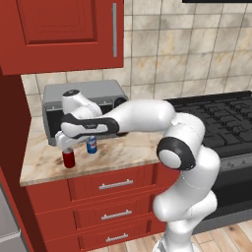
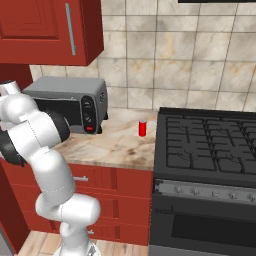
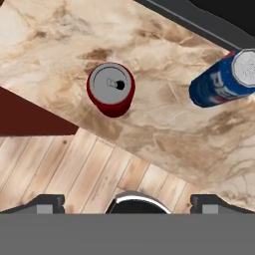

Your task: Four empty soda cans are scattered around the kitchen. Gather all the cans and cluster them next to the stove for recycling.

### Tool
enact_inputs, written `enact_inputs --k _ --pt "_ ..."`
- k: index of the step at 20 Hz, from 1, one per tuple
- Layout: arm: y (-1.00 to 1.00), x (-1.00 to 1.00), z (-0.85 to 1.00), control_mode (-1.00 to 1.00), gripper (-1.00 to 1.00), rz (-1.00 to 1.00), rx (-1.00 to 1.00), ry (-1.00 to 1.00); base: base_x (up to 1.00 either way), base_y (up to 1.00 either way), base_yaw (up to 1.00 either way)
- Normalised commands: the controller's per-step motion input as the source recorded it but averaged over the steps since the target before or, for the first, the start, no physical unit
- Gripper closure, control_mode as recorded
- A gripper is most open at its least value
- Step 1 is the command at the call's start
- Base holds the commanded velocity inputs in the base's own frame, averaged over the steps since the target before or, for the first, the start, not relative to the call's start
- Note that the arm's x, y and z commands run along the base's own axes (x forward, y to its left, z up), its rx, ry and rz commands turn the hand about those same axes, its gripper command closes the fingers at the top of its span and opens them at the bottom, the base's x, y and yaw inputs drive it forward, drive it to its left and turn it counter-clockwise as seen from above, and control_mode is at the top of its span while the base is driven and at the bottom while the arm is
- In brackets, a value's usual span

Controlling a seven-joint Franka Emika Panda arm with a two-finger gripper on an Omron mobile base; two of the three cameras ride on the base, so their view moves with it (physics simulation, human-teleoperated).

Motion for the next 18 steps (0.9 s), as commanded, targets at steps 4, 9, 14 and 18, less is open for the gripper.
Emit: enact_inputs --k 4,9,14,18 --pt "0.19 0.22 -0.11 -1.0 -1.0 -0.07 0.0 0.0 0.0 0.0 0.0" --pt "0.21 0.23 -0.15 -1.0 -1.0 -0.04 0.0 -0.03 0.0 0.0 0.0" --pt "0.2 0.25 -0.14 -1.0 -1.0 -0.03 0.0 -0.02 0.0 0.0 0.0" --pt "0.16 0.23 -0.1 -1.0 -1.0 -0.05 0.0 0.0 0.0 0.0 0.0"
